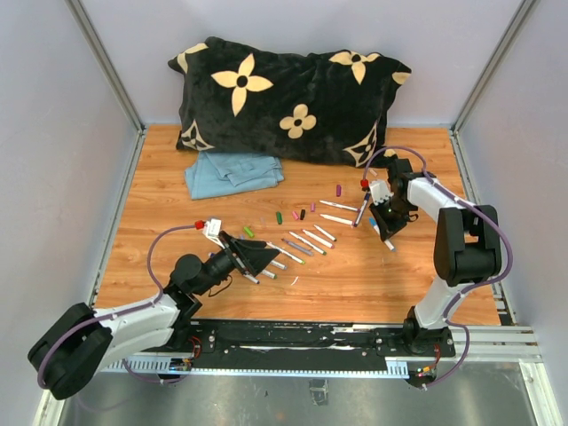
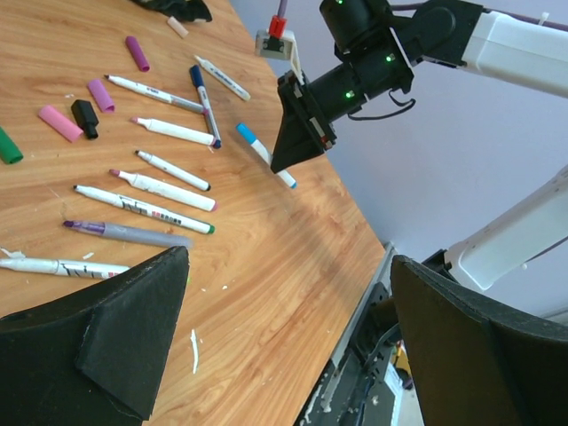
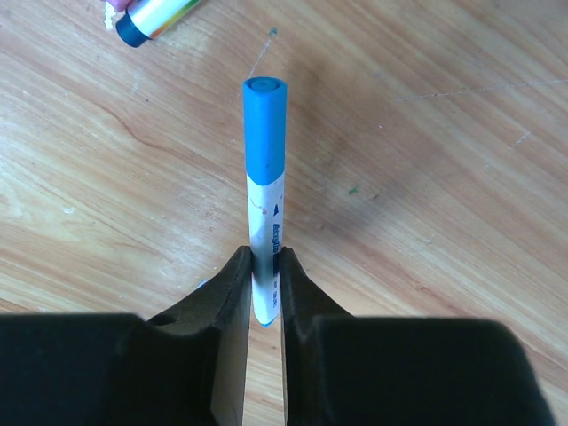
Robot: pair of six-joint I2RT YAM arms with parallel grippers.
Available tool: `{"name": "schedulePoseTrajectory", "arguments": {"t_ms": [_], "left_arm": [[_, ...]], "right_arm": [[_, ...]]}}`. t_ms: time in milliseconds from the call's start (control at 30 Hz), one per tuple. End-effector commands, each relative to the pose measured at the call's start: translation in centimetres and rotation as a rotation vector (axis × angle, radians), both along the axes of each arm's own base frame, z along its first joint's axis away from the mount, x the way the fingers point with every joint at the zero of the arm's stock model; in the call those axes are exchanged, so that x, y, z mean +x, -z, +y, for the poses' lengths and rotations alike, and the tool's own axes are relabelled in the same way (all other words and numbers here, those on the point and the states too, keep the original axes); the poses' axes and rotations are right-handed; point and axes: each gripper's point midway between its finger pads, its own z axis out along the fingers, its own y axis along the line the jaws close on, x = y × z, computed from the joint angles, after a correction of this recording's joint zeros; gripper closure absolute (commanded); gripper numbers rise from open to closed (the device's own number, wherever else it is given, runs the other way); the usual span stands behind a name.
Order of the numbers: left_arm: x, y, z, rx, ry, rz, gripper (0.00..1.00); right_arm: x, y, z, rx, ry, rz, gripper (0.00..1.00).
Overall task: Open the pen caps
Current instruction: Pick up the pen from the center of the board.
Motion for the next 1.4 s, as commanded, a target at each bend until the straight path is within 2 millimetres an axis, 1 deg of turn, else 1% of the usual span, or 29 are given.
{"name": "schedulePoseTrajectory", "arguments": {"t_ms": [0,433,667,1133,1367], "left_arm": [[-0.1,-2.6,-0.9,-0.060,0.030,-0.062,0.01],[-0.3,-2.3,-2.7,-0.078,0.082,-0.046,0.01],[0.0,-1.8,-3.7,-0.069,0.085,-0.023,0.02],[0.0,-1.2,-5.1,-0.073,0.099,0.006,0.03],[0.1,-1.0,-5.7,-0.077,0.101,0.015,0.04]], "right_arm": [[0.1,-1.7,1.0,0.036,-0.042,-0.026,0.99],[0.0,-2.9,2.5,0.123,-0.057,-0.049,0.99],[-0.2,-3.4,3.4,0.175,-0.066,-0.052,0.99],[-0.3,-3.9,4.4,0.237,-0.074,-0.054,0.99],[-0.3,-4.7,5.1,0.280,-0.082,-0.073,0.99]]}}
